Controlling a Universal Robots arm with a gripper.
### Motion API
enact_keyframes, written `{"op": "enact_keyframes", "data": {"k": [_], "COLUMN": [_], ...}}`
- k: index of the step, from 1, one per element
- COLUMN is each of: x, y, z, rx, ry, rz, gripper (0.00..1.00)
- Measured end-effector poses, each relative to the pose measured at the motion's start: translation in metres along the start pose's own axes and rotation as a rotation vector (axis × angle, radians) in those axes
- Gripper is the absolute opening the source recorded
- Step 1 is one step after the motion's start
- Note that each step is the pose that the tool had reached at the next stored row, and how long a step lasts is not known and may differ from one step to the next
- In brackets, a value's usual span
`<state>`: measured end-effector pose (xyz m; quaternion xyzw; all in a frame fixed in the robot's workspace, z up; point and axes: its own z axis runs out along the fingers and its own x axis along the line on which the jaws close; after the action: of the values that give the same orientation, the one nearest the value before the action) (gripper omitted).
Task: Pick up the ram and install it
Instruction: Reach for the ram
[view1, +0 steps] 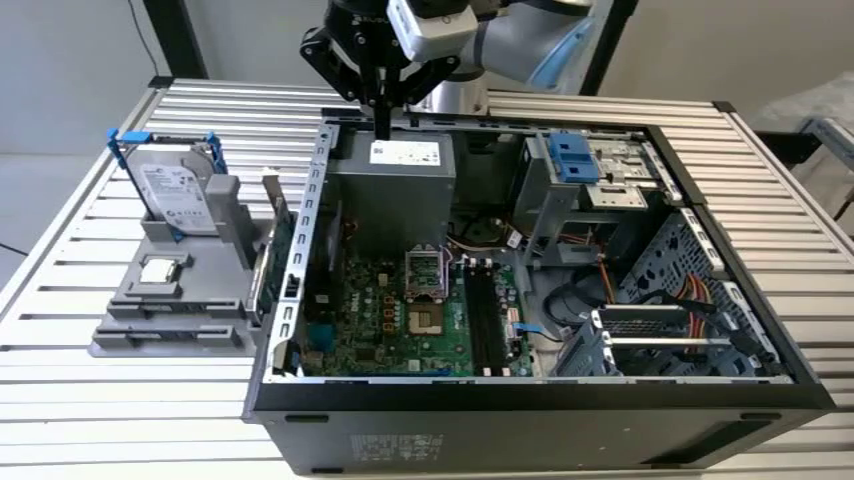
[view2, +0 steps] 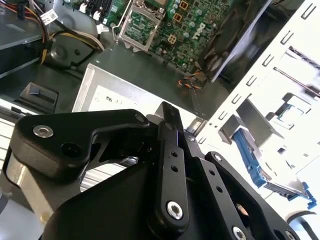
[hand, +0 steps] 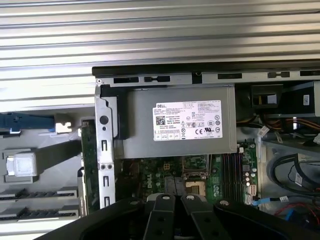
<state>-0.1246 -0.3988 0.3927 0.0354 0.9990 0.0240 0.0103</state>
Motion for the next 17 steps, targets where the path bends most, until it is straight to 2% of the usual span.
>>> {"op": "enact_keyframes", "data": {"k": [17], "x": [0.0216], "y": [-0.0015], "z": [-0.0004], "rx": [0.0], "ry": [0.0007], "rz": [0.0], "gripper": [0.0]}}
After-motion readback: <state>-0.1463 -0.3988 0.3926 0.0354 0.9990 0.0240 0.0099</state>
